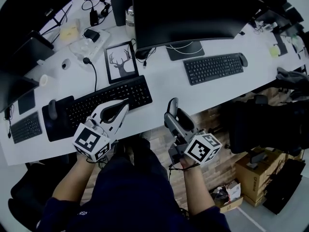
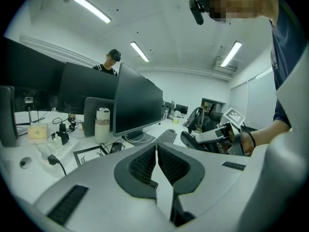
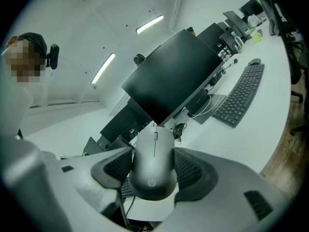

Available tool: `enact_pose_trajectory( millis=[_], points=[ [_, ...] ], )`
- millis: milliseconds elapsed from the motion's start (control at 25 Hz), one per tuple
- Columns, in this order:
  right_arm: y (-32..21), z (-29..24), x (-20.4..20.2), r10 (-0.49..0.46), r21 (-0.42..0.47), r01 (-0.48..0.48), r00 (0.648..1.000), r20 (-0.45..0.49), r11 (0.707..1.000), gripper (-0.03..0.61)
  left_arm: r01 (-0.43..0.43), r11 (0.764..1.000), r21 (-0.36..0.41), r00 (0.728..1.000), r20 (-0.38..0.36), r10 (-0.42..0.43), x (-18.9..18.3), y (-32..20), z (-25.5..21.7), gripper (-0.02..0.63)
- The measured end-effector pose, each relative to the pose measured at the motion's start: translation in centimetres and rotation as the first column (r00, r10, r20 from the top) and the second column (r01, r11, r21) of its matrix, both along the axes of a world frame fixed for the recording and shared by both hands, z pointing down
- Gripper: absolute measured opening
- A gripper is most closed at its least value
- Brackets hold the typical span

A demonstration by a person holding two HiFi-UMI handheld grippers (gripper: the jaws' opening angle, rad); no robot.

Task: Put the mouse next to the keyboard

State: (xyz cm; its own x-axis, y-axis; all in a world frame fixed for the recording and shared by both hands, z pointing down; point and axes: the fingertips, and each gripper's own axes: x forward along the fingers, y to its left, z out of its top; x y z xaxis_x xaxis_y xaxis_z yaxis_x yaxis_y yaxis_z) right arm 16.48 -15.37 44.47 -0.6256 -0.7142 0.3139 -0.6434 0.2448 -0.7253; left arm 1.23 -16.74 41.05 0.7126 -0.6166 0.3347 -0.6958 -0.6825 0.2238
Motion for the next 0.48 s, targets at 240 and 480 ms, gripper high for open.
enact_pose_trajectory(
  millis=[240,480],
  points=[
    [-1.9,2.4,0.6,-0.042,-0.030,0.041,0.998,-0.046,0.999,0.278,0.033,0.999,-0.027,0.999,0.024,-0.032,0.6,-1.5,1.6,0.038],
    [-3.2,5.1,1.0,-0.093,-0.059,0.086,0.988,-0.122,0.995,0.278,0.063,0.997,-0.053,0.997,0.038,-0.061,1.0,-2.6,3.3,0.038]
  ],
)
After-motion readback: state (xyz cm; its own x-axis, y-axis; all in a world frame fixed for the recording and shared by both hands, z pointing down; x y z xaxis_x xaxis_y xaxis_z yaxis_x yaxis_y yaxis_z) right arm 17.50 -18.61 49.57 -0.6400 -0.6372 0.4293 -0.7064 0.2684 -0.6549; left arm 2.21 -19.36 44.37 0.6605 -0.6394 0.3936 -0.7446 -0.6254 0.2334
